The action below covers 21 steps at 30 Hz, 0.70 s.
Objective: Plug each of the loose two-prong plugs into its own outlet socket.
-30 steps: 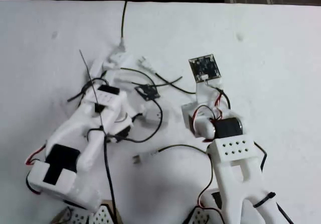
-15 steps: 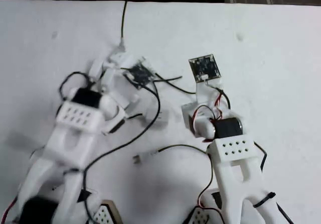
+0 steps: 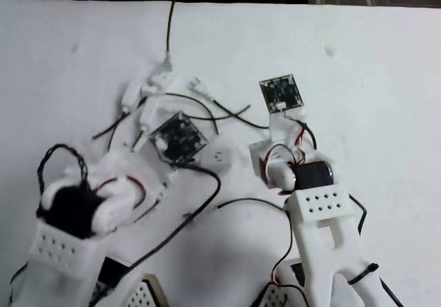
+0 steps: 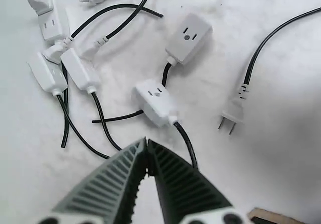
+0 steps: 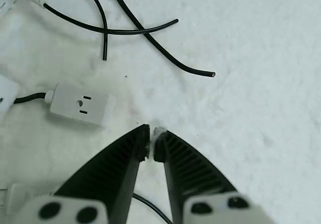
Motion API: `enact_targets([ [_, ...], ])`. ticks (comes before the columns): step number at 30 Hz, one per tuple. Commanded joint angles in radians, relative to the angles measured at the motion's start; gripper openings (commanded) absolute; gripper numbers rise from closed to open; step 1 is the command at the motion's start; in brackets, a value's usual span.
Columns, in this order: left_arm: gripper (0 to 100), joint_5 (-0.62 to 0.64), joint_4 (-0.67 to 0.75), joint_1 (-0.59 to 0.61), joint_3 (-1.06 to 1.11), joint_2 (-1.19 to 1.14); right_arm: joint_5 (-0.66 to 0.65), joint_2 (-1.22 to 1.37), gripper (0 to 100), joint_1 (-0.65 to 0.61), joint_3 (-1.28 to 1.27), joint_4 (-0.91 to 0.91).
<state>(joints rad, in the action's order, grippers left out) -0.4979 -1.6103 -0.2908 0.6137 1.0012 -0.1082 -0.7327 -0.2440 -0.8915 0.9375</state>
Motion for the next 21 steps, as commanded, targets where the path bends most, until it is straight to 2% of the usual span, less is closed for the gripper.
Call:
enact_targets([
  [1,2,0.011,-0.037,-0.004,-0.005,0.059,-0.008,0.002,2.2,0.005,0.043,-0.016],
  [6,2,0.008,-0.049,0.084,0.009,0.102,-0.008,0.002,2.2,0.005,0.043,-0.016],
  [9,2,0.003,-0.005,0.077,0.095,0.102,-0.008,0.002,2.2,-0.008,0.041,-0.016],
  [12,7,0.002,0.11,0.065,0.239,0.102,-0.008,0.002,2.2,-0.018,0.04,-0.016],
  [16,27,0.043,0.316,0.071,0.454,0.101,-0.008,0.004,2.2,-0.019,0.04,-0.016],
  [18,29,0.094,0.416,0.071,0.531,0.101,-0.008,0.004,2.2,-0.019,0.04,-0.016],
  [21,28,0.101,0.526,0.068,0.6,0.101,-0.008,0.004,2.2,-0.019,0.04,-0.016],
])
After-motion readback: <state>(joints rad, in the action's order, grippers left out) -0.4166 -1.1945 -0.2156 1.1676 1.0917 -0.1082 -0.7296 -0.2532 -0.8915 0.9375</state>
